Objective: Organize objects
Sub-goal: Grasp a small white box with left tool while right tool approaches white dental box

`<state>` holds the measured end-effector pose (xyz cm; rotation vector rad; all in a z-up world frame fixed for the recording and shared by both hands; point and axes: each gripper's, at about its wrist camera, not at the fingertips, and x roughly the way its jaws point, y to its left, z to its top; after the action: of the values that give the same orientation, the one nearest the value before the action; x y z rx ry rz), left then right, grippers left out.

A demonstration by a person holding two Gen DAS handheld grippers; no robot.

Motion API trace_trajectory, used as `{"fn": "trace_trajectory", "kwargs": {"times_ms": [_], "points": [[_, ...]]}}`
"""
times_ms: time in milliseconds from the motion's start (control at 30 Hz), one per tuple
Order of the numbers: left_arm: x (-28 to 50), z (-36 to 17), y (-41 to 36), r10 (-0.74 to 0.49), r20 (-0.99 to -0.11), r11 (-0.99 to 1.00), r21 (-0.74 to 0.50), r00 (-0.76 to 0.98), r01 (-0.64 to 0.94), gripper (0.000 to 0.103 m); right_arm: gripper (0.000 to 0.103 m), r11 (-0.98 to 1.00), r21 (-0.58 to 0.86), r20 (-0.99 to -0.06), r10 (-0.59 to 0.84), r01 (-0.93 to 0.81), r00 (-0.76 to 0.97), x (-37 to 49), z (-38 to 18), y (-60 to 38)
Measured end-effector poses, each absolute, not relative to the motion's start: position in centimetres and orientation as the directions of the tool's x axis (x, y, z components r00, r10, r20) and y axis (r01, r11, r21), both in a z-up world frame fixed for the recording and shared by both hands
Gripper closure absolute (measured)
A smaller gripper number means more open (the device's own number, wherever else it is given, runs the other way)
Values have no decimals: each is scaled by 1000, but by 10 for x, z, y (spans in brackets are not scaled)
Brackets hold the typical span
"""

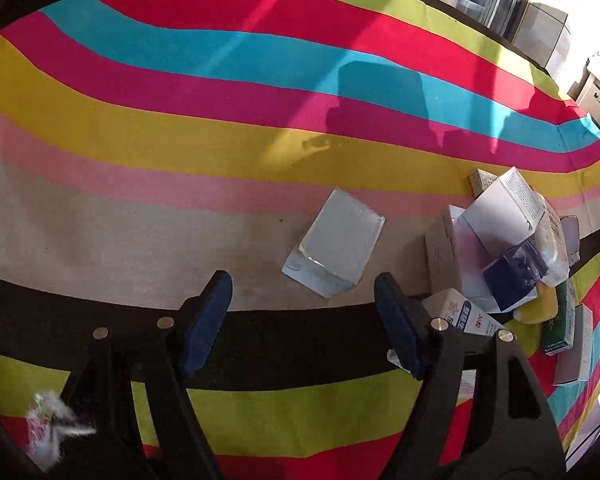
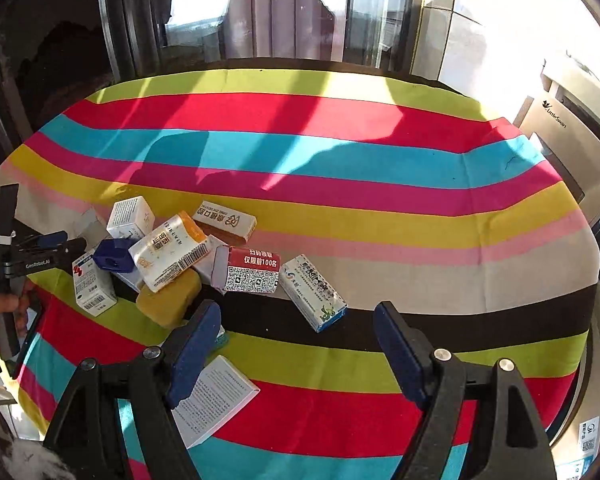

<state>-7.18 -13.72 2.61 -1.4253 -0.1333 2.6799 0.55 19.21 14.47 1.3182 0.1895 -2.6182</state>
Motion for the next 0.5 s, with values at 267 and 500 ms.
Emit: {"fn": "trace_trajectory", "kwargs": {"times_ms": [267, 500], "points": [[-103, 16, -112, 173, -838, -979, -87, -517, -186, 58, 22, -943, 33, -862, -194, 330, -469, -108, 115, 135], [-115, 13, -87, 225, -835, -962, -108, -503, -251, 63, 25, -931, 242, -898, -321, 273, -301, -166, 57, 120]]}}
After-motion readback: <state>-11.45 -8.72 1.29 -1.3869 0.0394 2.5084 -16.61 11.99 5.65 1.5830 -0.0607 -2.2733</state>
